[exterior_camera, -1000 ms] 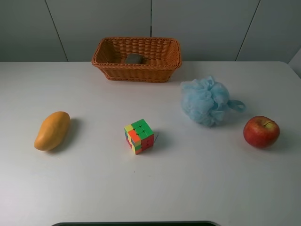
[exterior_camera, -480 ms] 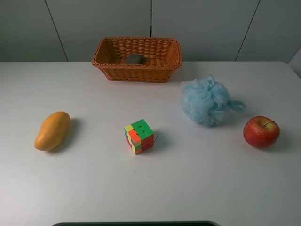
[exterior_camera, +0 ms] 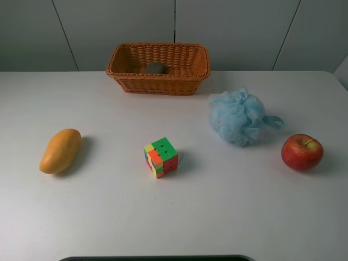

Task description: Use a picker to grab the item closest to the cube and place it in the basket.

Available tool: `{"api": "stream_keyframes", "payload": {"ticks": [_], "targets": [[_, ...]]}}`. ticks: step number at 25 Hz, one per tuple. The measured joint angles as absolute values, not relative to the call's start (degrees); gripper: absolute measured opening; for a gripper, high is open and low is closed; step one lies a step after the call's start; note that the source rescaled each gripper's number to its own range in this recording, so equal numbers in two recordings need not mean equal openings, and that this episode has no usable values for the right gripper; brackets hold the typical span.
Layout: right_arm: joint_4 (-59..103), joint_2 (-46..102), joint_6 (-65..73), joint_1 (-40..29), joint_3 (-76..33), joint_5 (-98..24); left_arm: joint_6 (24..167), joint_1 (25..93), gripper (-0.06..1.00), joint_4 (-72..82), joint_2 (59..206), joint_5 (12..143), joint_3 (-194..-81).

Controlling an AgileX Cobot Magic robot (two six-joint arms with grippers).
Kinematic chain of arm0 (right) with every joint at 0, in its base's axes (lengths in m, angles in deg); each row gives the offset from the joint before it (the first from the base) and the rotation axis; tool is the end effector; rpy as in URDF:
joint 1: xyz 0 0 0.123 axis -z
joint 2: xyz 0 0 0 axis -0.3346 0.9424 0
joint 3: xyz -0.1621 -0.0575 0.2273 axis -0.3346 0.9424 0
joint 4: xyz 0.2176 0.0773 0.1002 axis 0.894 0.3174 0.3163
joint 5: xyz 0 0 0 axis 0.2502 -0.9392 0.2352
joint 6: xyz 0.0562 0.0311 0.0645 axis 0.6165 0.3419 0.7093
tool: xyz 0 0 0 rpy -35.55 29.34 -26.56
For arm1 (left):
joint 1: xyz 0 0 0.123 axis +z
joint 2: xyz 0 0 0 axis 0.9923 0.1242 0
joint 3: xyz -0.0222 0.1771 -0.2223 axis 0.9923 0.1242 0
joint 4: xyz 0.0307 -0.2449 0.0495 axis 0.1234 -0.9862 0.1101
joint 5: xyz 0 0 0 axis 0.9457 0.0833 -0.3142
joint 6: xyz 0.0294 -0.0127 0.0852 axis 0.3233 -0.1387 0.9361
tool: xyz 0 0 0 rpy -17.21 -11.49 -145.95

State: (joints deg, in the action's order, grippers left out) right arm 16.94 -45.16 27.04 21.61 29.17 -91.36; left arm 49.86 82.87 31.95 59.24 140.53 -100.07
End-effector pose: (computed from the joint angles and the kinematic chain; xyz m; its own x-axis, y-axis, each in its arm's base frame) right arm -0.0085 0.0040 0.2770 -0.4849 0.0474 -0.8733 0.0152 0.9988 0.0457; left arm -0.0439 0.0196 0.3324 -0.3034 -0.1005 -0.9475 -0.2357 0.9714 -0.0275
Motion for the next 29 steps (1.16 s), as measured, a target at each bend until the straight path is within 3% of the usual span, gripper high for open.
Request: {"api": "stream_keyframes", "payload": {"ticks": [9, 29], "targets": [[16.9, -45.2, 27.0, 21.6, 29.2, -91.4, 50.4, 82.9, 1.00, 26.9, 59.0, 136.7, -87.9], [17.1, -45.2, 27.0, 21.6, 29.2, -91.4, 51.6, 82.9, 1.00, 26.6, 59.0, 136.5, -87.2]]}}
